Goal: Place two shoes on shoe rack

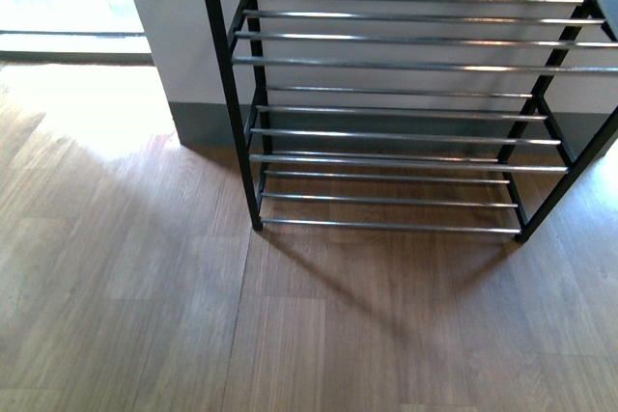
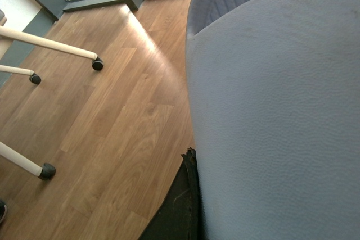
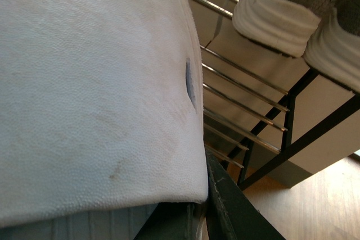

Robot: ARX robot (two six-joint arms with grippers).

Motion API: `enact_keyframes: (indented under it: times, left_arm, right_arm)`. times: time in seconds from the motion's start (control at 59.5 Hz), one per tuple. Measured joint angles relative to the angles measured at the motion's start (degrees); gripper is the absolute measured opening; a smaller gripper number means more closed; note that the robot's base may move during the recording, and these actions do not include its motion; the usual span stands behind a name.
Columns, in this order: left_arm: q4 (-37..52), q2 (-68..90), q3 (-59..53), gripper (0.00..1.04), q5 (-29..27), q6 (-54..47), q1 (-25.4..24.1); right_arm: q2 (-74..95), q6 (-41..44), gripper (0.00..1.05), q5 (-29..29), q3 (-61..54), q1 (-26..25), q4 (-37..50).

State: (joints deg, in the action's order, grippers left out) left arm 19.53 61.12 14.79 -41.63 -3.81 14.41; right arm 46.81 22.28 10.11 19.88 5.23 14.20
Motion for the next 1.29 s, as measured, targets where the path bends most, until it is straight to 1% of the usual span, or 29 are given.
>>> enact_keyframes:
  times: [1.293]
  left_arm:
    - [0.0,-0.1,0.0,0.02,0.1,0.0,0.1]
  right_arm:
    - [-0.2,0.0,0.01,-0.2,0.0,0.0,0.0]
